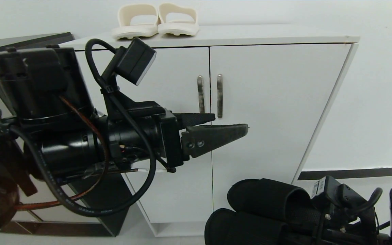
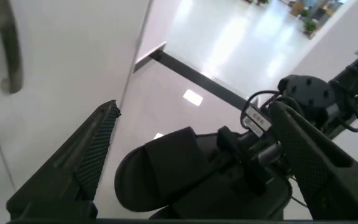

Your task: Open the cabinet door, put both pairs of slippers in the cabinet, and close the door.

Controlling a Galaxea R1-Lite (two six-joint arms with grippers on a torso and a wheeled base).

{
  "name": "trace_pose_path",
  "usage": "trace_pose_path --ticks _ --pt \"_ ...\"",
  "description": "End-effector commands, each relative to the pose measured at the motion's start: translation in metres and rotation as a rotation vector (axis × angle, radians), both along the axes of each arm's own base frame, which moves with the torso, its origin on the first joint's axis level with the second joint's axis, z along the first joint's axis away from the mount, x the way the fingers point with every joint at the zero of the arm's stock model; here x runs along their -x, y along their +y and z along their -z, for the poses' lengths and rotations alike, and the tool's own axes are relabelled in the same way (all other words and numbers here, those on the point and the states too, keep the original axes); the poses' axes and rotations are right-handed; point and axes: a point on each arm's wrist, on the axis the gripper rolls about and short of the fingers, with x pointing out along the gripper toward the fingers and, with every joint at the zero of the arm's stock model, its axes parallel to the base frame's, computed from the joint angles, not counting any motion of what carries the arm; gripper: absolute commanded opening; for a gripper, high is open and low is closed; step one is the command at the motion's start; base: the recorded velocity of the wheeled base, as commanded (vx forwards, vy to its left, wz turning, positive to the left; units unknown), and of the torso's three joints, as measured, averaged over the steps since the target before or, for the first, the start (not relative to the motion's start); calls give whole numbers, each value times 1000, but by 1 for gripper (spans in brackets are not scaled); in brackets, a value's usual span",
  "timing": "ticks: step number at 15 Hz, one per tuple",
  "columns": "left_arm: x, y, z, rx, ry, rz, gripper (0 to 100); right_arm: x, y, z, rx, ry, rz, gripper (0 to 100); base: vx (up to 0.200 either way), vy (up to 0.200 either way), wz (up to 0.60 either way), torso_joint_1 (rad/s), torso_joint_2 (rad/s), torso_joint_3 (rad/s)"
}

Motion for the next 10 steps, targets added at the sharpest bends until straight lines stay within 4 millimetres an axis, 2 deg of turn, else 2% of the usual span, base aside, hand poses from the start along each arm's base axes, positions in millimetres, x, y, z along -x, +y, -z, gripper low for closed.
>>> trace_pose_path --ticks 1,3,6,10 --pt "-12 -9 2 -6 8 13 100 0 0 0 0 0 -3 0 0 0 0 0 0 0" --pt "-28 -13 2 -9 -4 -8 100 1 -1 2 4 5 0 0 0 0 0 0 0 0" --pt "-36 -17 -6 4 -29 -56 100 1 -1 3 8 8 0 0 0 0 0 0 0 0" --pt "-43 -18 -5 -12 -60 -139 100 1 -1 3 7 7 0 0 0 0 0 0 0 0"
